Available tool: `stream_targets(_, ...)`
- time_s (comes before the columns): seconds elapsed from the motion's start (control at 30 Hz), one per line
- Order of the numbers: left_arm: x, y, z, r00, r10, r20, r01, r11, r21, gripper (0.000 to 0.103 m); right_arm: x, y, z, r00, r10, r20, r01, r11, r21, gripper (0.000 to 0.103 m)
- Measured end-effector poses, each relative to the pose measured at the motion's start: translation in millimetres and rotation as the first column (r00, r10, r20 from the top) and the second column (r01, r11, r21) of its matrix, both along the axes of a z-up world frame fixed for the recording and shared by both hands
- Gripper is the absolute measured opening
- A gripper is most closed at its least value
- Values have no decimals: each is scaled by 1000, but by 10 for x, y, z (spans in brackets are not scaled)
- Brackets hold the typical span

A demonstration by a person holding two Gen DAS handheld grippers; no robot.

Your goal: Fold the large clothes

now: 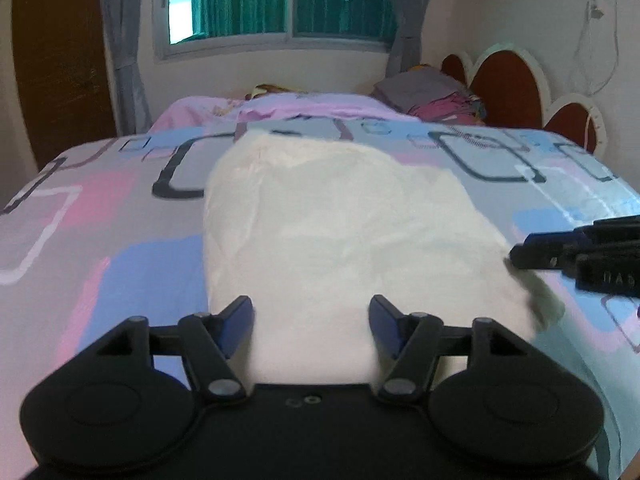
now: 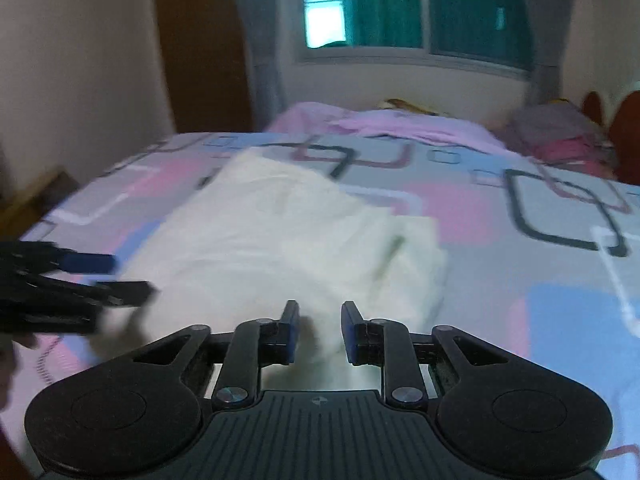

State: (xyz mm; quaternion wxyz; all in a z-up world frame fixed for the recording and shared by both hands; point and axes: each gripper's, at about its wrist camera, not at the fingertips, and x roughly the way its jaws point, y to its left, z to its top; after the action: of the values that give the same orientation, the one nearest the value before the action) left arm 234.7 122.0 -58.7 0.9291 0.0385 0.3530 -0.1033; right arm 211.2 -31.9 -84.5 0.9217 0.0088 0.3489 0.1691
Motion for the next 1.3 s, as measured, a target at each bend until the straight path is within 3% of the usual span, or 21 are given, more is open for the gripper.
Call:
stream_targets(0.07,-29,-19,-54,1000,12,-18,-11,1000,5,64,18,56,-184,998,-2,-56,-1,999,-55,23)
stream_targets(0.2,-119,-39,-150,999,28,-27,-27,999,40,67,20,-17,-311,992,-34,-123,29,999,-42,23)
stream_targets(0.33,-247,5,-134,998,53,-42,-51,998,48,64,-27,-35,-204,992,-38,-119,32,998,-52,23)
stream_targets(0.47,-505,-2,57,999,52,-14,-51,997,51,64,-270,-170,31,998,-40,-57,38,999,-20,24)
stream_targets(0.67,-923,-151,310,997,59,44,-61,997,45,88,-719,-347,300,997,-67,-25,68,997,30,24)
stream_targets(0.73,-1057,-203,373,996,66,55,-69,997,41,94,-865,-386,347,997,-77,-28,78,996,43,53)
stream_targets(0.77,-1121,-218,397,996,70,62,-72,996,46,95,-965,-397,385,997,-82,-13,83,995,46,84)
stream_targets(0.8,-1176,-240,418,995,71,67,-75,996,53,97,-1052,-409,407,996,-87,8,86,995,46,92)
stream_targets(0.87,-1270,-268,457,995,74,73,-79,995,59,101,-1181,-405,439,995,-96,6,96,995,23,94)
stream_targets(0.93,-1394,-288,508,992,85,90,-90,995,50,103,-1280,-385,448,992,-123,4,123,992,-20,103)
stream_targets(1.03,-1554,-301,567,989,108,101,-113,993,44,103,-1478,-381,481,992,-123,37,125,991,-49,103)
stream_targets(1.3,-1929,-344,675,984,126,128,-135,989,64,103,-1845,-522,548,986,-159,54,159,987,2,103)
